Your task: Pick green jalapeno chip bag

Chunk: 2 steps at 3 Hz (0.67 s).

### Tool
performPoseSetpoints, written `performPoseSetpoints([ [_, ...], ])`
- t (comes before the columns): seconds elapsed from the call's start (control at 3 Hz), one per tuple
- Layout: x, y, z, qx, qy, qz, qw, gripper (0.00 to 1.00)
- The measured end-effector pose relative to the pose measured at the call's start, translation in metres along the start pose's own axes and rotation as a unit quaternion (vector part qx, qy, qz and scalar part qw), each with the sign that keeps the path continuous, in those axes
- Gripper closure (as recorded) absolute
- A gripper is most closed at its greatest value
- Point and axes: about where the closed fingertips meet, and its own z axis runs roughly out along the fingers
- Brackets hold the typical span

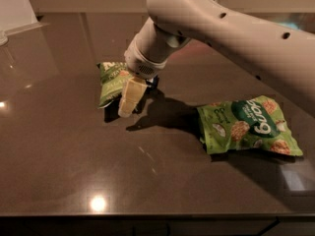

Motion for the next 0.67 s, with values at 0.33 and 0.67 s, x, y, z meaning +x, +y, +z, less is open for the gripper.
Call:
performPoseSetpoints([
  [0.33, -0.0032, -0.0076, 0.0105, 0.005, 0.001, 0.001, 1.0, 0.17],
  [0.67, -0.004, -0.0159, 0.0124, 0.013, 0.007, -0.005, 0.9999, 0.41],
])
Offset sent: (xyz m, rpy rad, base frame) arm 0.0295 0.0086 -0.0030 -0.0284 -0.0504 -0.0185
